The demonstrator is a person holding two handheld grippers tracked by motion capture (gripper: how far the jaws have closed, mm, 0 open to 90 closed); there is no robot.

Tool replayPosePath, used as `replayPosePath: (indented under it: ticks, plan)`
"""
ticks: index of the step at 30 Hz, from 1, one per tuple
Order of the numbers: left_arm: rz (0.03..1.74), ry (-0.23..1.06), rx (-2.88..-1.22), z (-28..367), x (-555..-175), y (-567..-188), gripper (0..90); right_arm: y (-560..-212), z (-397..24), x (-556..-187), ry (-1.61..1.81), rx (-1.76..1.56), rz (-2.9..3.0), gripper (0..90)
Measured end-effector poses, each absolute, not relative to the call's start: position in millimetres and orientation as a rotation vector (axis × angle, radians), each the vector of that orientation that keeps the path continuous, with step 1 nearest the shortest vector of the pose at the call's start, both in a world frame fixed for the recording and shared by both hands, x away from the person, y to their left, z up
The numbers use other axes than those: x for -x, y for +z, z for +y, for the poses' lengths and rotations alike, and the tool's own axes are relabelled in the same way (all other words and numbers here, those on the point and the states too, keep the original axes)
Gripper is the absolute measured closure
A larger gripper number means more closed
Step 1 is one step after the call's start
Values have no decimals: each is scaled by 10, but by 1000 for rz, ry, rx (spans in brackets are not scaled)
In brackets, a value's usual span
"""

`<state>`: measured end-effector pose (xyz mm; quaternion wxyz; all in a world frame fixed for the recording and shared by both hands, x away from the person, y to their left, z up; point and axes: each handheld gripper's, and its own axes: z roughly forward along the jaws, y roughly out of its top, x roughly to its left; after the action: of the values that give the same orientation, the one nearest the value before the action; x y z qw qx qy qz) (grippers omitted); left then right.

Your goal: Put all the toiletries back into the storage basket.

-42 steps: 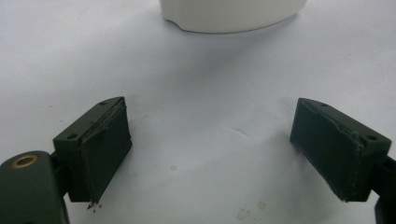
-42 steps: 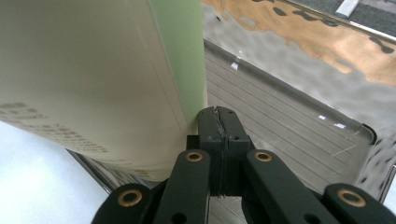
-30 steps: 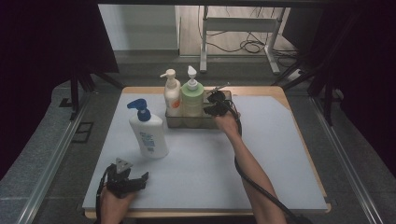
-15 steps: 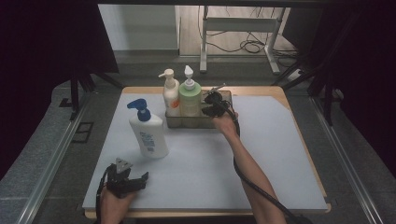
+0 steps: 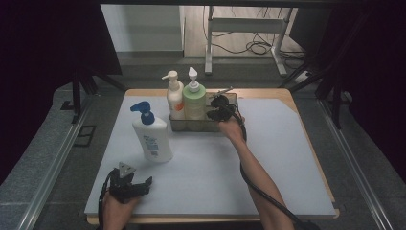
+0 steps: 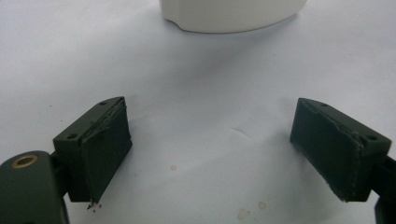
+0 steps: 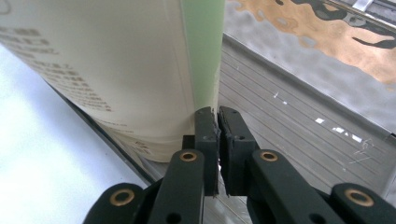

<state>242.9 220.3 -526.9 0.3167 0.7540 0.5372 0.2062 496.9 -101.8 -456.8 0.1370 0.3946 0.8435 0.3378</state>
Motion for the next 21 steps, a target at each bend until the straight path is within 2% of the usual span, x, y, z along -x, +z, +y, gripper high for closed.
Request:
replayPosePath:
  ticks: [13, 21]
  plan:
    - [1413, 544, -1986, 2204, -2429, -5270, 117, -4445, -1085, -4879, 1025, -1074, 2437, 784]
    - [1413, 544, -1986, 2204, -2429, -5270, 117, -4340, -1171, -4797, 1043, -1035, 2414, 645]
